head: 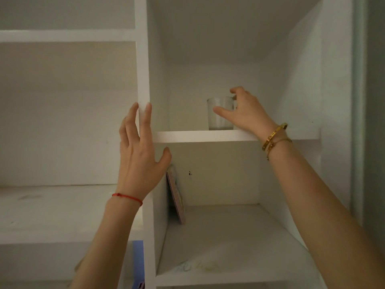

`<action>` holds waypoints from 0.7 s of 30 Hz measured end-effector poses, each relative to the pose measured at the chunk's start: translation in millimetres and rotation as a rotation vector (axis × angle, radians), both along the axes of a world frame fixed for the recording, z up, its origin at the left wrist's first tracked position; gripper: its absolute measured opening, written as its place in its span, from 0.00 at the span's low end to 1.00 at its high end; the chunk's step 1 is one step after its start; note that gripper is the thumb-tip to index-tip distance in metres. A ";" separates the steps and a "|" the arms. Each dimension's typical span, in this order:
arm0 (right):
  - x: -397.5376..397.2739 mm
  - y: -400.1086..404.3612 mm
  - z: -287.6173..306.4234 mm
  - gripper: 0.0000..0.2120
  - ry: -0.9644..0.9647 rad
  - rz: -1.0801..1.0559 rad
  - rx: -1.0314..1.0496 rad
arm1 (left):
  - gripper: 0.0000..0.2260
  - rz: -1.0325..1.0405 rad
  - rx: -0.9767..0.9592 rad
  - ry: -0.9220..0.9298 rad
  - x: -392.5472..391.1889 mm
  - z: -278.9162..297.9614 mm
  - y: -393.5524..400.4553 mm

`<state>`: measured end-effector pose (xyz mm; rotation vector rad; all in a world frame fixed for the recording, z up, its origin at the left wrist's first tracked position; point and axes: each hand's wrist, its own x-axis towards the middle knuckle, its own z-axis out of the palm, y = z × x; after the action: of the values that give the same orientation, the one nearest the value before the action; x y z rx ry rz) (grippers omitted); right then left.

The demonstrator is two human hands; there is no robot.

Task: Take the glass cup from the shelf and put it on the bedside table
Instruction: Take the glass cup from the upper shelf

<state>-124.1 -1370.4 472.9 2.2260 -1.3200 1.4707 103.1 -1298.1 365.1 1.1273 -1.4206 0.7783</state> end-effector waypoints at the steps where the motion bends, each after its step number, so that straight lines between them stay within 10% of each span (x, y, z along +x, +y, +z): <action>1: 0.6 -2.3 1.4 0.39 -0.001 0.003 0.016 | 0.44 -0.025 0.028 0.006 -0.1 -1.4 -3.4; 21: 1.3 -22.5 9.6 0.41 -0.006 -0.034 0.234 | 0.41 -0.193 -0.161 0.090 -0.7 -3.5 -24.5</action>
<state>-122.8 -1392.9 482.5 2.3247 -1.5977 1.3745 102.4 -1322.5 361.5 0.8770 -1.3435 0.6830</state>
